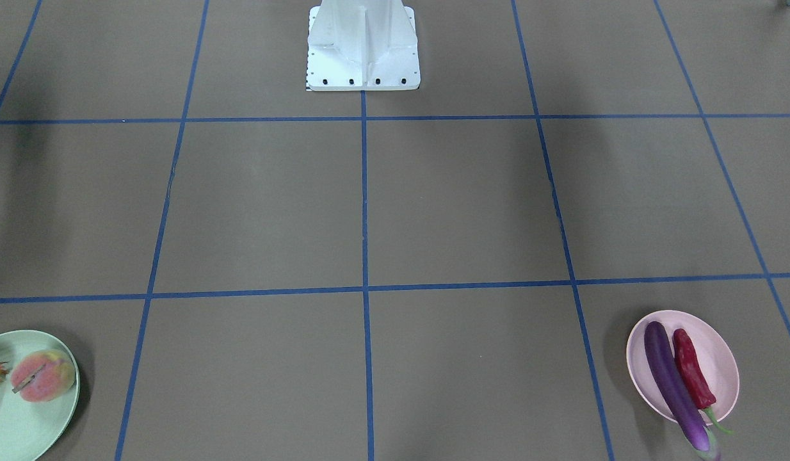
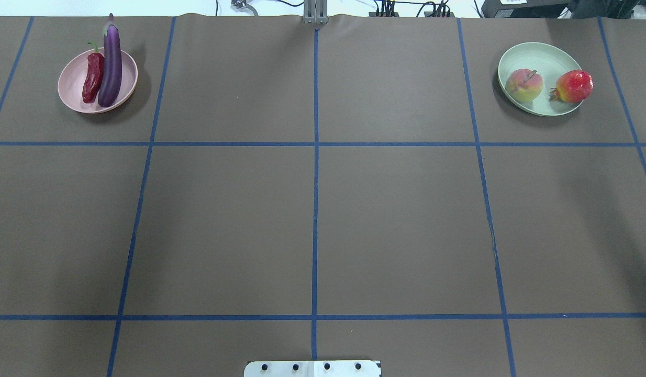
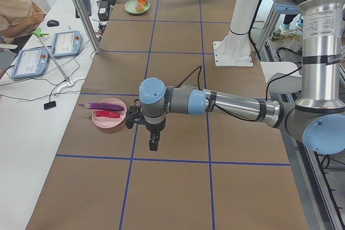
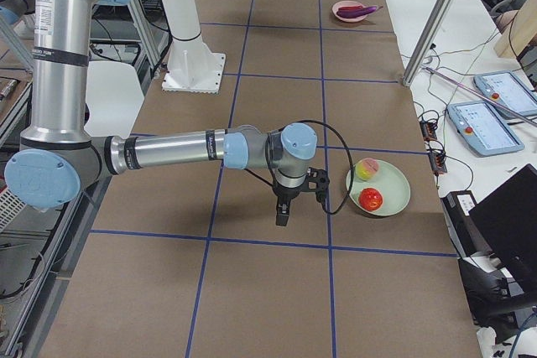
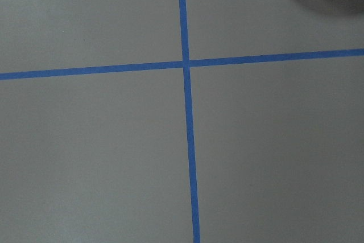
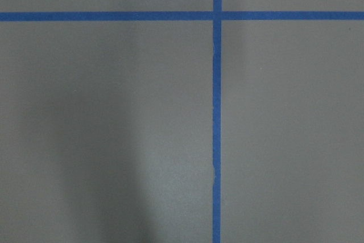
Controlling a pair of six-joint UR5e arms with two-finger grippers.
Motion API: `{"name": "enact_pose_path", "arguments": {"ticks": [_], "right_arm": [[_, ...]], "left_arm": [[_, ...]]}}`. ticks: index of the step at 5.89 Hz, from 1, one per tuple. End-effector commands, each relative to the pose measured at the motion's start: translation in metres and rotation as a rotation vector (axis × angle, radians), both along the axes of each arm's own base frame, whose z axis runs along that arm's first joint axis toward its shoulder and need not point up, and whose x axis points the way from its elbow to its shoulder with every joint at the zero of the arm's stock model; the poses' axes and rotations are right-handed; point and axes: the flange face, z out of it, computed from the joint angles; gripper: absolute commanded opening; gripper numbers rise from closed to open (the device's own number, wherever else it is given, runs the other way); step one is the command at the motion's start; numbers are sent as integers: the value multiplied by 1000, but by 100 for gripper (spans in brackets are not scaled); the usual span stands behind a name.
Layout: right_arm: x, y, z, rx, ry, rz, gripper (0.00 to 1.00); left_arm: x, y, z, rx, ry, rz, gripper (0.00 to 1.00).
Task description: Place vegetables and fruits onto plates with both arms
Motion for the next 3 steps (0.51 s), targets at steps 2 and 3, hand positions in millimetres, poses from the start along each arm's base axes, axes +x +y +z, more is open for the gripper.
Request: {"name": "enact_pose_path", "arguments": {"ticks": [2,3], "right_arm": [[4,-10,-8,8,-10,24,100],[4,-12,-12,8,-32,29,100]], "left_arm": [[0,-2,-6,26,3,1,100],[0,-2,-8,28,3,0,100]]}}
